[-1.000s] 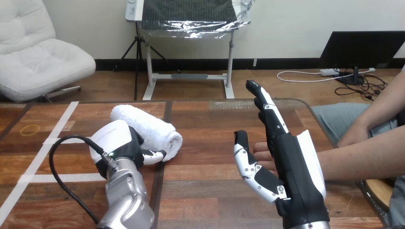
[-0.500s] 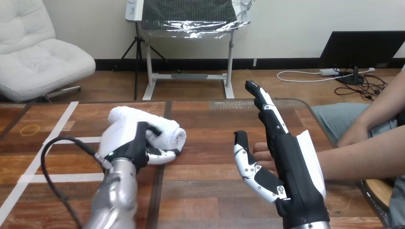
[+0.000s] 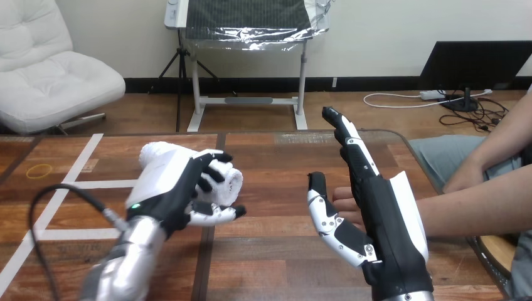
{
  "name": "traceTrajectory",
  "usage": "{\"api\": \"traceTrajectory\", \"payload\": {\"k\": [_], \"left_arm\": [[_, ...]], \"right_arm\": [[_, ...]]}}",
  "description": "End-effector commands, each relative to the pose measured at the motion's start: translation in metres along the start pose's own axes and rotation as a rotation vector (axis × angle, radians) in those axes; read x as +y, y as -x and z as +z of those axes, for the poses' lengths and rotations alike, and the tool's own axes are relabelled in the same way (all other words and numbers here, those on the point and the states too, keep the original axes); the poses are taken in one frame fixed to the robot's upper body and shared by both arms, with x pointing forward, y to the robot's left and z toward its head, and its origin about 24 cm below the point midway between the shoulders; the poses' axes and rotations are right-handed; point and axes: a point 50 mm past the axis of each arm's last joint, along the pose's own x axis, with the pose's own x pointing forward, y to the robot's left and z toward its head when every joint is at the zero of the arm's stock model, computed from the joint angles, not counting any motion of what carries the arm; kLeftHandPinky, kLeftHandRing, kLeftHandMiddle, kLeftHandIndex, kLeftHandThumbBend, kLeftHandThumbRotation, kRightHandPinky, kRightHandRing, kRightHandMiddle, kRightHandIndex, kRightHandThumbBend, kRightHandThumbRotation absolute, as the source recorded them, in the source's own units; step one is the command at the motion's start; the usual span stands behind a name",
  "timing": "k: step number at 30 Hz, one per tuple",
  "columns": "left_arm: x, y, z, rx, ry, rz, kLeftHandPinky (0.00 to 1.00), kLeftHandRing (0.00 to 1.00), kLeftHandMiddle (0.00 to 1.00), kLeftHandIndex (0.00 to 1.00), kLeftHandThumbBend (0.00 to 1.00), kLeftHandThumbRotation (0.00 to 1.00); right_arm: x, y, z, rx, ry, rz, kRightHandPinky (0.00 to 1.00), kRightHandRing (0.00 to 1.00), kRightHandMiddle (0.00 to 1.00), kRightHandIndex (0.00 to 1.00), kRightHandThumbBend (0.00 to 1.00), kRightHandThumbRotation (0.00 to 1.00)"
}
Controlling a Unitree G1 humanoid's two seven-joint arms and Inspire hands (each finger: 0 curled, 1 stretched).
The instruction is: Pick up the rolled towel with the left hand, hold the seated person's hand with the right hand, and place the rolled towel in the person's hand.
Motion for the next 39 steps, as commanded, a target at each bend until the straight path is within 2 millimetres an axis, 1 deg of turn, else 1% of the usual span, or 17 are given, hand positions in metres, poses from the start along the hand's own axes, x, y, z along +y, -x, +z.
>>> {"api": "traceTrajectory", "payload": {"k": [1, 8, 23, 31, 35, 39], "left_arm": [[0.044, 0.006, 0.005, -0.127, -0.080, 0.109, 0.74, 0.82, 0.83, 0.83, 0.70, 0.16], [0.058, 0.015, 0.002, -0.200, -0.140, 0.113, 0.76, 0.83, 0.84, 0.84, 0.70, 0.13], [0.082, 0.030, -0.001, -0.233, -0.218, 0.072, 0.79, 0.84, 0.84, 0.84, 0.71, 0.18], [0.086, 0.033, -0.002, -0.236, -0.229, 0.077, 0.79, 0.85, 0.84, 0.84, 0.73, 0.17], [0.086, 0.031, -0.003, -0.232, -0.278, 0.090, 0.80, 0.86, 0.86, 0.85, 0.73, 0.19], [0.086, 0.028, -0.003, -0.230, -0.348, 0.104, 0.83, 0.89, 0.89, 0.87, 0.75, 0.20]], "right_arm": [[-0.001, -0.007, 0.011, -0.058, -0.028, -0.032, 1.00, 1.00, 1.00, 0.95, 0.00, 0.00], [0.000, -0.008, 0.011, -0.054, -0.020, -0.029, 1.00, 1.00, 1.00, 0.95, 0.00, 0.00], [0.000, -0.009, 0.011, -0.061, -0.018, -0.024, 1.00, 1.00, 1.00, 0.95, 0.00, 0.00], [0.000, -0.009, 0.010, -0.052, -0.020, -0.016, 1.00, 1.00, 1.00, 0.95, 0.00, 0.00], [0.000, -0.010, 0.010, -0.051, -0.019, -0.010, 1.00, 1.00, 1.00, 0.95, 0.00, 0.00], [0.000, -0.010, 0.010, -0.052, -0.019, -0.007, 1.00, 1.00, 1.00, 0.95, 0.00, 0.00]]}}
